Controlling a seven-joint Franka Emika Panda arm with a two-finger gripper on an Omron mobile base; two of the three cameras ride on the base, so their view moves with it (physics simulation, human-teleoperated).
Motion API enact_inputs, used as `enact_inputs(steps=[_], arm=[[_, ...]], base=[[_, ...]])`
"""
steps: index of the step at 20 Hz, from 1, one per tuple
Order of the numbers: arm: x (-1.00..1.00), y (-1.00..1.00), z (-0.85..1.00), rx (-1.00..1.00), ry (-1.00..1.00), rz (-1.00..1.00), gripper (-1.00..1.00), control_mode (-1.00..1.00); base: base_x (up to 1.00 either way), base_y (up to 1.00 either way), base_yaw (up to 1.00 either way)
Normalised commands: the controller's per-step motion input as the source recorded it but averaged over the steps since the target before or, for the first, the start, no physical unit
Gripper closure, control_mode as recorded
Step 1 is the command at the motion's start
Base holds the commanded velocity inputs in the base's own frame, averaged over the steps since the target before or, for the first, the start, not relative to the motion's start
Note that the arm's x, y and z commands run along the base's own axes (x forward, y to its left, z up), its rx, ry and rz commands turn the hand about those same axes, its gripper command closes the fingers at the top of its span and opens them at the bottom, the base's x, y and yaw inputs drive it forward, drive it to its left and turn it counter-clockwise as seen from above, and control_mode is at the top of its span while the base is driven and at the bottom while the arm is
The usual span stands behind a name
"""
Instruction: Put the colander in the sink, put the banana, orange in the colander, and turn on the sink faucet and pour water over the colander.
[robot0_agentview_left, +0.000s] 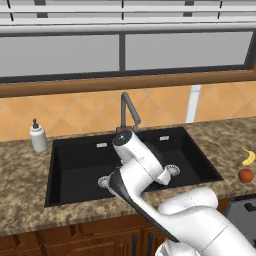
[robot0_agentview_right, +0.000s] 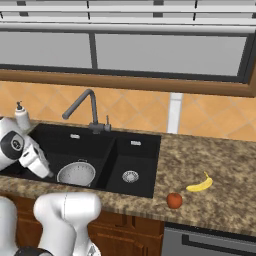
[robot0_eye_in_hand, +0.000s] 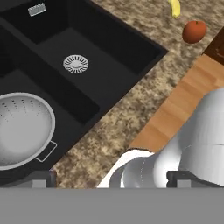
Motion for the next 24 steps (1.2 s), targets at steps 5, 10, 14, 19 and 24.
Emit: enact_inputs(steps=[5, 10, 14, 19, 24], arm=[[-0.16, -0.87, 0.29, -0.01, 0.13, 0.15, -1.0, -1.0], [0.0, -0.94, 0.33, 0.0, 0.28, 0.0, -1.0, -1.0], [0.0, -0.95, 0.38, 0.03, 0.28, 0.0, -1.0, -1.0], [0.09, -0.93, 0.38, 0.06, 0.28, 0.0, -1.0, -1.0], [0.04, -0.97, 0.21, 0.13, 0.2, 0.0, -1.0, -1.0]], base=[[0.0, 0.0, 0.0], [0.0, 0.0, 0.0], [0.0, 0.0, 0.0], [0.0, 0.0, 0.0], [0.0, 0.0, 0.0]])
